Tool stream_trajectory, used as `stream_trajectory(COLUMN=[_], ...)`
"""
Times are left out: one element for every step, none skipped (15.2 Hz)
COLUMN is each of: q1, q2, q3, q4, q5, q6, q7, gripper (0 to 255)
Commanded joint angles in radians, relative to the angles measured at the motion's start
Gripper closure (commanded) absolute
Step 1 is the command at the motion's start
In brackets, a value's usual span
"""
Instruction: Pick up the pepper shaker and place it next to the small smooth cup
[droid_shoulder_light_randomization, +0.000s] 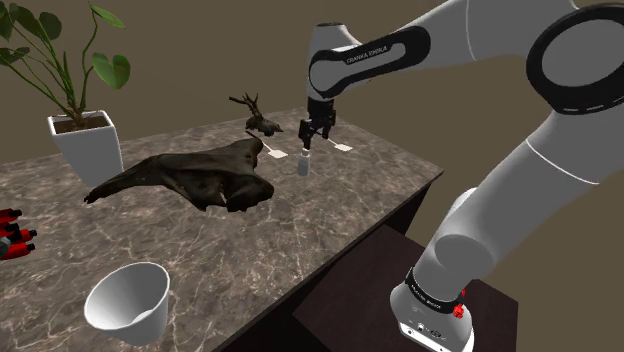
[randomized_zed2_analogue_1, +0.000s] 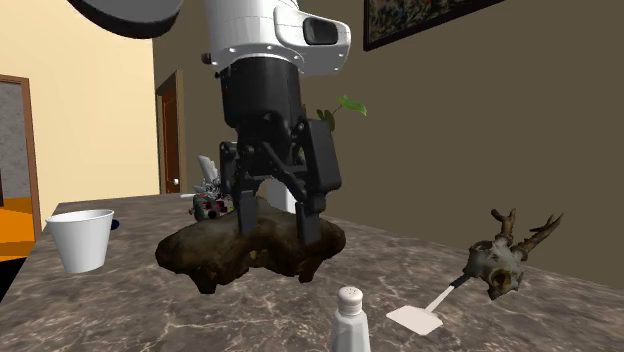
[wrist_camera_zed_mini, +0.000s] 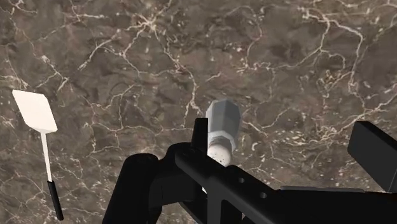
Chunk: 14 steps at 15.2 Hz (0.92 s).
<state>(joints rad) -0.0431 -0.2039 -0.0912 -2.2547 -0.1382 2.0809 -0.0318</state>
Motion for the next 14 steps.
stream_trajectory(q1=[-0.008, -0.011, -0.014, -0.017, -0.020, -0.024, -0.025, -0.026, -0.027, -0.027, -0.028, -0.029, -0.030, -0.032], q2=[0.075, 0.112, 0.150, 0.187, 0.224, 0.262, 0.275, 0.282, 0.289, 0.297, 0.304, 0.312, 0.320, 0.332], q3=[-0.010, -0.014, -0.017, -0.021, -0.024, -0.027, -0.028, -0.029, -0.030, -0.030, -0.031, -0.031, -0.032, -0.033], q4=[0.031, 0.053, 0.076, 0.100, 0.125, 0.152, 0.162, 0.156, 0.151, 0.146, 0.141, 0.137, 0.132, 0.126], q5=[-0.001, -0.001, 0.000, 0.002, 0.004, 0.006, 0.007, 0.007, 0.007, 0.007, 0.007, 0.007, 0.007, 0.007], q6=[0.050, 0.069, 0.086, 0.102, 0.117, 0.130, 0.135, 0.147, 0.160, 0.172, 0.185, 0.197, 0.209, 0.229], q7=[0.003, 0.005, 0.007, 0.008, 0.010, 0.011, 0.011, 0.011, 0.011, 0.011, 0.011, 0.011, 0.010, 0.010], gripper=[0, 0, 0, 0, 0, 0, 0, 0, 0, 0, 0, 0, 0, 0])
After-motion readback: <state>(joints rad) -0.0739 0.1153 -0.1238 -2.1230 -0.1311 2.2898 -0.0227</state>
